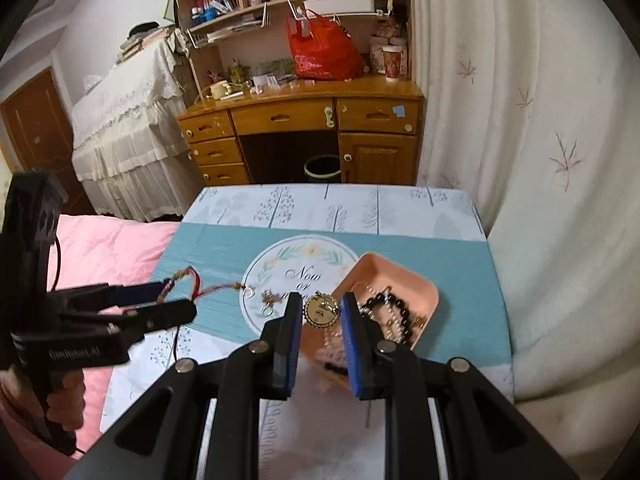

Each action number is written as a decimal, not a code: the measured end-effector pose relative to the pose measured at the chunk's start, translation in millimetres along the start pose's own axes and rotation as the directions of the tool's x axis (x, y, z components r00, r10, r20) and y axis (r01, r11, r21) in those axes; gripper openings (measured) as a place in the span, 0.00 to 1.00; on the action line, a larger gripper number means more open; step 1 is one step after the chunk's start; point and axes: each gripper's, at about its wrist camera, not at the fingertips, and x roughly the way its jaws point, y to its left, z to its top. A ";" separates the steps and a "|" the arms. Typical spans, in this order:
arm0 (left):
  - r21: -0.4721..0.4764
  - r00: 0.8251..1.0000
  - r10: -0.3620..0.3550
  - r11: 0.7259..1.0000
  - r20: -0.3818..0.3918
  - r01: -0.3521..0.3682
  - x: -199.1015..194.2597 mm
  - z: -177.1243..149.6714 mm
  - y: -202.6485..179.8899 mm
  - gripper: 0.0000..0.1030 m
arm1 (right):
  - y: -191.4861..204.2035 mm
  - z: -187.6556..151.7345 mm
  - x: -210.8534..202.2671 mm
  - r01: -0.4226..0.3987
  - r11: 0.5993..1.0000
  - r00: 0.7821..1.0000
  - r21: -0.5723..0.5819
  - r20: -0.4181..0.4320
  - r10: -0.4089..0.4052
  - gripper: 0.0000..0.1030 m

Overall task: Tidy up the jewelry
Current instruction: 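Carry the red bracelet and gold coin into the pink tray and open both tools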

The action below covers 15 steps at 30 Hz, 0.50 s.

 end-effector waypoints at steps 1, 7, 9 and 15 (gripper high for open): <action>-0.012 1.000 0.003 1.000 0.004 -0.003 2.8 0.3 -6.5 0.62 | -6.5 1.6 -0.3 -0.016 1.000 1.000 0.001 -0.001 0.016 0.19; -0.060 0.999 0.045 0.997 0.028 -0.043 30.0 1.8 -48.7 0.62 | -46.4 13.3 9.3 -0.083 0.996 0.996 -0.019 -0.022 0.083 0.19; -0.080 0.998 0.045 0.996 0.037 -0.042 40.7 3.3 -60.7 0.62 | -62.9 20.0 15.1 -0.113 0.994 0.993 0.012 -0.034 0.113 0.19; -0.115 0.997 0.068 0.991 0.045 -0.062 69.4 9.4 -82.8 0.62 | -91.0 36.4 36.7 -0.125 0.991 0.988 0.037 -0.082 0.128 0.19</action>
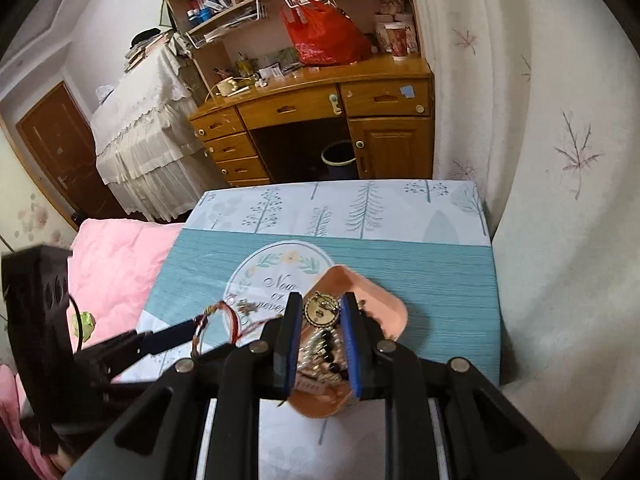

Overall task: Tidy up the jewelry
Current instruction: 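Carry the red bracelet and gold coin into the pink tray and open both tools, then withdraw both tools from the tray toward the small ring and gold flower charm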

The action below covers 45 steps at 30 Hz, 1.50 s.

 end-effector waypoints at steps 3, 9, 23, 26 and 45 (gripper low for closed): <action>-0.015 1.000 0.014 1.000 -0.004 -0.014 9.4 0.2 -3.4 0.63 | -6.6 4.7 8.9 0.000 1.000 1.000 -0.010 -0.020 -0.001 0.19; -0.051 0.997 0.063 0.997 -0.053 -0.066 15.8 -4.4 1.4 0.83 | -13.7 3.4 28.7 -0.020 1.000 0.994 -0.018 -0.109 0.018 0.43; -0.144 0.978 0.154 0.974 -0.141 -0.174 3.9 -39.2 50.9 0.83 | -23.0 -14.4 40.9 -0.101 0.977 0.967 0.188 -0.212 0.141 0.54; -0.154 0.970 0.176 0.967 -0.168 -0.202 2.1 -48.7 64.4 0.83 | -20.3 -23.3 48.6 -0.088 0.969 0.955 0.231 -0.257 0.148 0.55; -0.021 0.915 0.337 0.937 -0.221 -0.350 -41.6 -44.0 163.4 0.85 | 48.7 -47.1 102.0 0.005 0.876 0.867 0.482 -0.439 0.236 0.62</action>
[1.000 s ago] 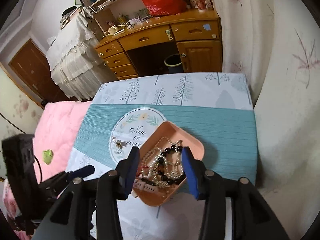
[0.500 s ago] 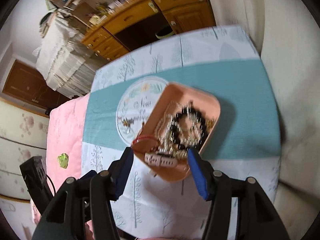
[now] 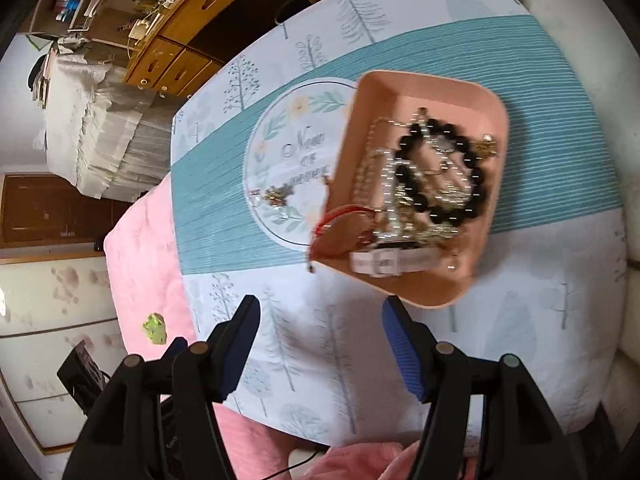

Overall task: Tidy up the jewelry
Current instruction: 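Withdraw both tools from the tray toward the small ring and gold flower charm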

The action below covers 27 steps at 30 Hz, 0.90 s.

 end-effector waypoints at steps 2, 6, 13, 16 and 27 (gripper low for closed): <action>0.026 1.000 -0.009 1.000 -0.003 0.009 -0.5 5.2 8.0 0.85 | 12.2 -0.7 5.7 -0.011 1.000 1.000 0.014 0.017 0.010 0.62; 0.149 1.000 -0.019 0.989 0.002 0.018 -2.3 20.3 22.5 0.85 | 32.1 -2.5 15.6 -0.023 0.999 0.997 0.041 0.076 0.020 0.62; 0.441 0.995 -0.088 0.895 0.049 0.058 5.4 54.5 28.4 0.85 | 70.2 -7.7 37.9 0.053 0.996 0.969 -0.065 0.244 -0.036 0.62; 0.554 0.990 -0.123 0.830 0.072 0.063 18.6 65.5 23.3 0.85 | 77.9 -8.8 45.3 0.057 0.990 0.953 -0.129 0.304 -0.016 0.62; 0.710 0.952 -0.274 0.697 0.136 0.098 91.6 89.1 -1.8 0.84 | 93.8 -1.4 86.4 0.317 0.899 0.863 -0.303 0.485 -0.141 0.47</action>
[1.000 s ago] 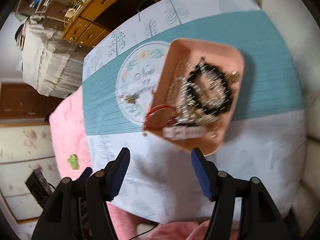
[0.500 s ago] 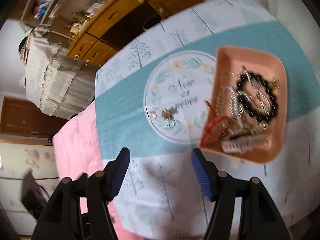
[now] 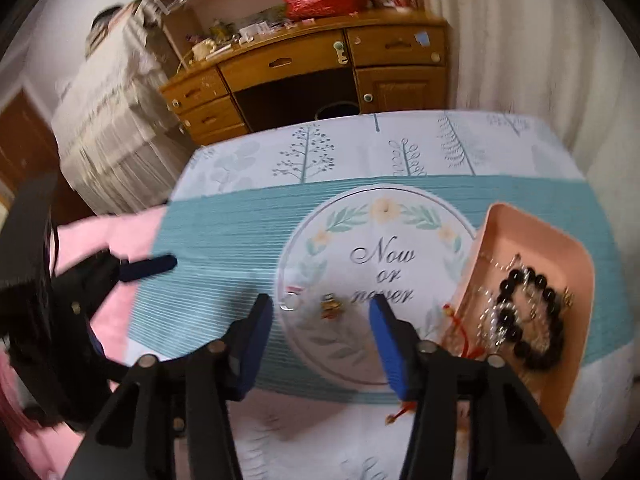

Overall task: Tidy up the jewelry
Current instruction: 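Withdraw both tools from the tray toward the small ring and gold flower charm, then grasp the small ring with the left tool while the right tool grasps the gold flower charm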

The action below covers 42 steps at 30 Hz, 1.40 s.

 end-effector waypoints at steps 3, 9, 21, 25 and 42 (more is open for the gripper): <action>0.052 0.999 -0.047 0.998 0.022 0.046 13.2 1.1 -2.6 0.79 | 4.8 -6.4 14.9 0.034 0.996 0.999 -0.079 -0.029 -0.036 0.38; 0.130 0.995 -0.103 0.986 -0.015 0.104 44.0 8.4 -9.8 0.59 | 12.8 -15.5 36.6 0.050 0.977 0.994 -0.206 -0.082 -0.069 0.29; 0.124 0.975 -0.213 0.968 -0.062 0.219 65.8 16.9 -4.8 0.18 | 14.0 -11.4 52.7 0.061 0.967 0.992 -0.246 -0.090 -0.086 0.23; 0.124 0.977 -0.208 0.969 -0.045 0.212 66.2 15.0 -4.8 0.16 | 12.6 -9.3 56.9 0.047 0.970 0.992 -0.237 -0.106 -0.074 0.22; 0.103 0.984 -0.172 0.979 -0.052 0.177 58.8 9.6 4.3 0.06 | 10.6 0.0 73.8 -0.047 0.980 0.984 -0.194 -0.175 0.012 0.09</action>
